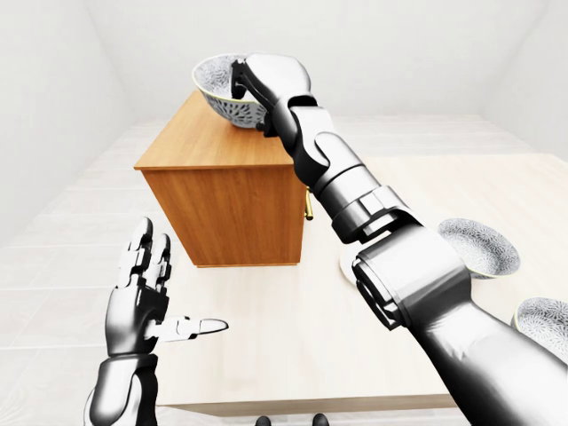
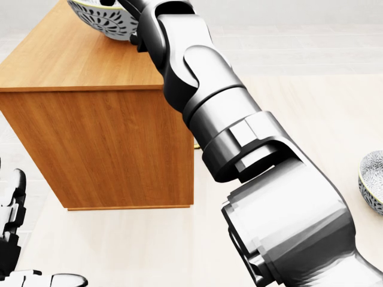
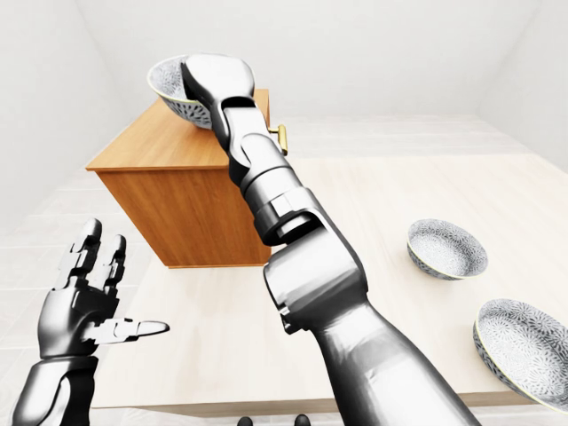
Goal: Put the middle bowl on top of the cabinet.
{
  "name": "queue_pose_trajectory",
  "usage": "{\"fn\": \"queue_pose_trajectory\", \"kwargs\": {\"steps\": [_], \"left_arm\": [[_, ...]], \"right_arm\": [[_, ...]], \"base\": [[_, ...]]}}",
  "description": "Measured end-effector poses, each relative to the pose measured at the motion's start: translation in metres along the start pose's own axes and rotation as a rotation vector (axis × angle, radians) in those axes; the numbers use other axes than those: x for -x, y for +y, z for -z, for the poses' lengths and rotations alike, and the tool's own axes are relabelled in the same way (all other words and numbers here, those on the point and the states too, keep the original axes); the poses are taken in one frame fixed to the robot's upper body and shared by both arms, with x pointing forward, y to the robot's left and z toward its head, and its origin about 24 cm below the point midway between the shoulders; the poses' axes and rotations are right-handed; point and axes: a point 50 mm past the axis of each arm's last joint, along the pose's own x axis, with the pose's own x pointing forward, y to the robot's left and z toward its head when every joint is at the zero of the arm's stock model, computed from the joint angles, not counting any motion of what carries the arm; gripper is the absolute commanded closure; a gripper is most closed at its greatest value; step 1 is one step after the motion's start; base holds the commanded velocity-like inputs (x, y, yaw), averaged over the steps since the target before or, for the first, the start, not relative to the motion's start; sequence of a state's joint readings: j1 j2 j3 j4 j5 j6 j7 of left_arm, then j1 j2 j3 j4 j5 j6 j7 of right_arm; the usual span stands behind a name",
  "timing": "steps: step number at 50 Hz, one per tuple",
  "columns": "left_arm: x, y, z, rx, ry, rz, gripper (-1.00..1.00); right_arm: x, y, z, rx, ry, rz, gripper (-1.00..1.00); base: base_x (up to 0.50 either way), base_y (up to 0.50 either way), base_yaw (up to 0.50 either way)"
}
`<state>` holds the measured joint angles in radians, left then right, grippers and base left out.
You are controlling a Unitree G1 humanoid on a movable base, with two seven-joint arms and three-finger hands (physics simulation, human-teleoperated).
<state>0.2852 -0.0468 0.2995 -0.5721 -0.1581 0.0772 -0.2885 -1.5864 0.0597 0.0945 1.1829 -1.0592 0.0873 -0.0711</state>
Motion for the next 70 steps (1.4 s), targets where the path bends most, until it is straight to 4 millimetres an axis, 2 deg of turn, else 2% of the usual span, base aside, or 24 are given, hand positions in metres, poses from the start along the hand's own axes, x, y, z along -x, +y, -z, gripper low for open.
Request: {"fn": "queue_pose_trajectory", "kwargs": {"steps": [5, 7, 9, 12, 13, 15, 54, 70], "left_arm": [[-0.001, 0.000, 0.001, -0.003, 0.001, -0.002, -1.00], [-0.001, 0.000, 0.002, -0.005, 0.001, -0.002, -1.00], [-0.001, 0.000, 0.002, -0.006, 0.002, -0.003, -1.00], [-0.002, 0.000, 0.002, -0.007, 0.002, -0.003, -1.00], [-0.002, 0.000, 0.002, -0.007, 0.002, -0.004, -1.00], [-0.002, 0.000, 0.003, -0.008, 0.003, -0.004, -1.00], [-0.003, 0.002, 0.007, -0.008, 0.007, -0.009, -1.00], [-0.003, 0.003, 0.005, -0.007, 0.003, -0.012, -1.00]], "right_arm": [[0.000, -0.001, 0.000, 0.000, -0.001, 0.008, -0.16], [0.000, -0.001, 0.000, 0.000, 0.000, 0.010, -0.29], [0.000, 0.000, 0.001, 0.000, 0.002, 0.011, -0.55], [0.000, 0.000, 0.001, 0.000, 0.003, 0.015, -0.67], [0.000, -0.001, 0.001, 0.000, 0.004, 0.019, -0.87], [0.000, -0.003, 0.001, 0.001, 0.003, 0.031, -1.00], [-0.002, -0.014, 0.004, -0.023, 0.013, 0.042, -1.00], [-0.005, -0.038, 0.015, -0.049, 0.034, 0.064, -1.00]], "base": [[0.00, 0.00, 0.00], [0.00, 0.00, 0.00], [0.00, 0.00, 0.00], [0.00, 0.00, 0.00], [0.00, 0.00, 0.00], [0.00, 0.00, 0.00], [0.00, 0.00, 0.00], [0.00, 0.00, 0.00]]}}
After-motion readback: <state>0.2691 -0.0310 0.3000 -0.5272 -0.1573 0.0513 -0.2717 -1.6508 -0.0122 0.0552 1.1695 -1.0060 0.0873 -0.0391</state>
